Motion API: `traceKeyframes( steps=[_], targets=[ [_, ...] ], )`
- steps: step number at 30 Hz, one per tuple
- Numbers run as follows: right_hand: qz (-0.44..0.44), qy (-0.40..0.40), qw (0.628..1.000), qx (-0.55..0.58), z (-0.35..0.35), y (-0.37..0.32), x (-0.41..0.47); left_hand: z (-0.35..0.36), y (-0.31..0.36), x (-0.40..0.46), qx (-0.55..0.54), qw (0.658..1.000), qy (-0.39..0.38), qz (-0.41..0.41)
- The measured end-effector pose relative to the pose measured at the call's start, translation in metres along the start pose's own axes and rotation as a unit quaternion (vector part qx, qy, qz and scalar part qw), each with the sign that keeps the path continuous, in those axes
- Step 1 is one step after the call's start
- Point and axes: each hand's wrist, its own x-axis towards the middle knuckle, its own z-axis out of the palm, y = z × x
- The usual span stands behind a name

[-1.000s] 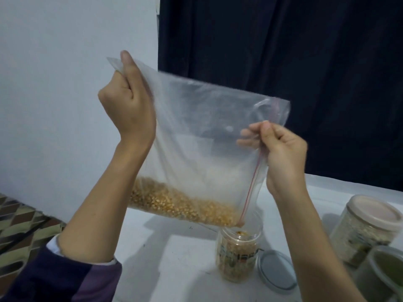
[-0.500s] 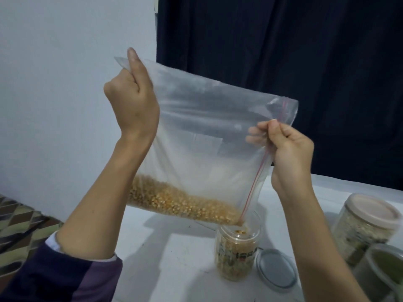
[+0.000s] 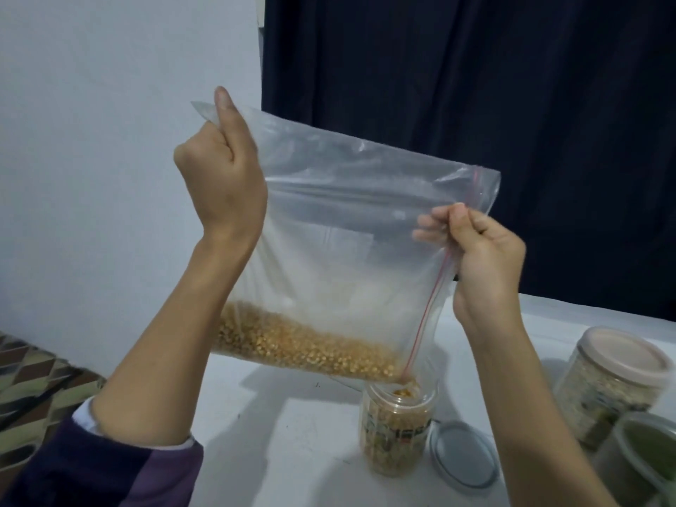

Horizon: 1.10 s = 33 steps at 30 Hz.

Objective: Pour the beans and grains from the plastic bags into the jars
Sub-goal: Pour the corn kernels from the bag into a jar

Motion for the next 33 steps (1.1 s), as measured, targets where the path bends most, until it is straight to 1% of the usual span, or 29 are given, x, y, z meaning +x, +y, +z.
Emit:
traceKeyframes(
  steps=[4,7,11,14,18,21,22,25,29,32,33],
  targets=[
    [0.008,-0.029,0.999,-0.013,0.0019,0.0000,-0.0019,-0.0005,0.0002,0.0000,-0.005,1.000,-0.001,-0.001],
    [0.010,0.002,1.000,-0.011,-0.0011,-0.0010,0.0014,-0.0007,0.0010,-0.0008,0.001,1.000,-0.004,-0.003],
    [0.015,-0.025,0.999,-0.012,0.0016,0.0007,-0.0027,-0.0011,-0.0002,-0.0015,0.003,1.000,-0.003,-0.003],
    [0.011,0.001,1.000,-0.004,-0.0012,0.0000,0.0000,-0.0017,-0.0011,-0.0015,0.009,1.000,-0.003,-0.002],
    [0.012,-0.028,1.000,-0.007,0.0034,-0.0009,-0.0041,-0.0017,-0.0010,-0.0013,0.010,1.000,-0.005,-0.001],
    [0.015,0.006,1.000,0.003,-0.0005,-0.0019,0.0008,-0.0007,0.0008,-0.0015,0.009,1.000,-0.012,0.004],
    [0.013,0.005,1.000,0.003,-0.0003,-0.0017,0.0005,-0.0001,0.0016,-0.0022,0.008,1.000,-0.014,0.011],
    [0.015,-0.032,0.999,-0.009,0.0033,-0.0003,-0.0049,0.0000,0.0023,-0.0027,0.006,1.000,-0.015,0.014],
    [0.013,0.012,1.000,0.001,-0.0005,-0.0010,0.0009,-0.0008,0.0030,-0.0032,0.010,1.000,-0.019,0.013],
    [0.008,-0.028,0.999,-0.017,0.0037,0.0016,-0.0045,-0.0013,0.0014,-0.0033,0.007,1.000,-0.019,0.004],
    [0.010,-0.027,0.999,-0.014,0.0039,0.0021,-0.0043,-0.0016,0.0007,-0.0032,0.009,1.000,-0.020,0.000]
  ],
)
